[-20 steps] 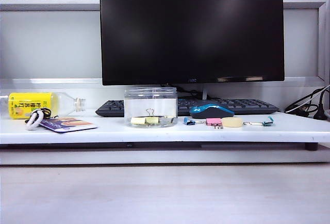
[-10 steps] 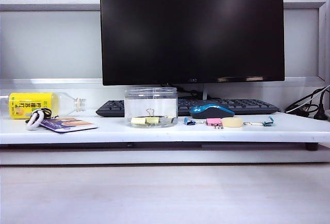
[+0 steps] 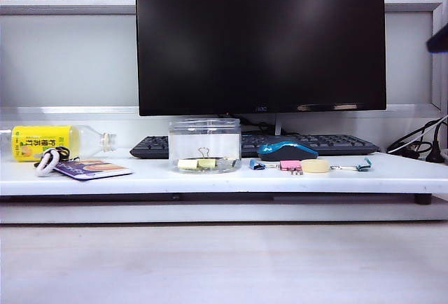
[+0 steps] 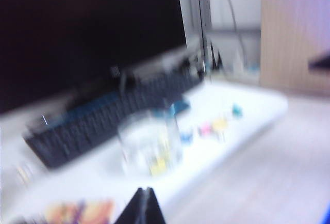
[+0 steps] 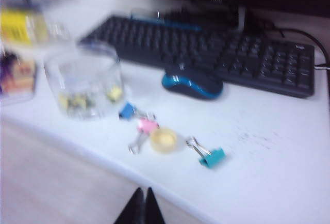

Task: Pick up the clips with the largest number of clips of the same color on the table and place them in a round transparent plastic box.

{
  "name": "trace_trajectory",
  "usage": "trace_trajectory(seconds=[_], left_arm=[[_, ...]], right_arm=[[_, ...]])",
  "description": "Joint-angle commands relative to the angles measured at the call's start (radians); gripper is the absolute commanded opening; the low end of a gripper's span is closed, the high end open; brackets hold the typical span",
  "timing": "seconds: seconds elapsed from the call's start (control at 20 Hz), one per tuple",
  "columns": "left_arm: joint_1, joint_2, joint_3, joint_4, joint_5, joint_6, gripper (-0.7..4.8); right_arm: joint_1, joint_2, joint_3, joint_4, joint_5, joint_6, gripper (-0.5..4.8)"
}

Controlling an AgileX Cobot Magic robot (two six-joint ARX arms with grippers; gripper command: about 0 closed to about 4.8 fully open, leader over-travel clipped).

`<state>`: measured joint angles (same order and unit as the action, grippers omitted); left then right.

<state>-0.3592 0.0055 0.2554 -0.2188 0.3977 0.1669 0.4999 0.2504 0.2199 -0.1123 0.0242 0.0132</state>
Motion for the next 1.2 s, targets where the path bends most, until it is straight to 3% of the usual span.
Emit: trace_trajectory(seconds=[0.05, 0.35, 0.65, 1.0, 1.2], left_arm=[[0.001, -0.001, -0.052, 0.058, 0.007, 0.018, -0.06], [0.001, -0.001, -0.118, 0.116, 0.007, 0.028, -0.06], [0.001, -0.001, -0.151, 0.108, 0.001, 0.023, -0.06], [0.001, -0.001, -0.157, 0.047, -0.283, -0.022, -0.06], [0.001, -0.001, -0.188, 0.036, -0.279, -0.071, -0.06]], right_arm=[[0.002, 0.0, -0.044, 0.085, -0.005, 0.033, -0.05], [0.005, -0.001, -0.119, 0.087, -0.026, 0.126, -0.05], [0.005, -0.001, -0.167, 0.093, -0.031, 0.124, -0.05], [0.005, -0.001, -0.203, 0.056, -0.023, 0.122, -0.05], [0.005, -0.001, -0.204, 0.029, -0.024, 0.121, -0.05]])
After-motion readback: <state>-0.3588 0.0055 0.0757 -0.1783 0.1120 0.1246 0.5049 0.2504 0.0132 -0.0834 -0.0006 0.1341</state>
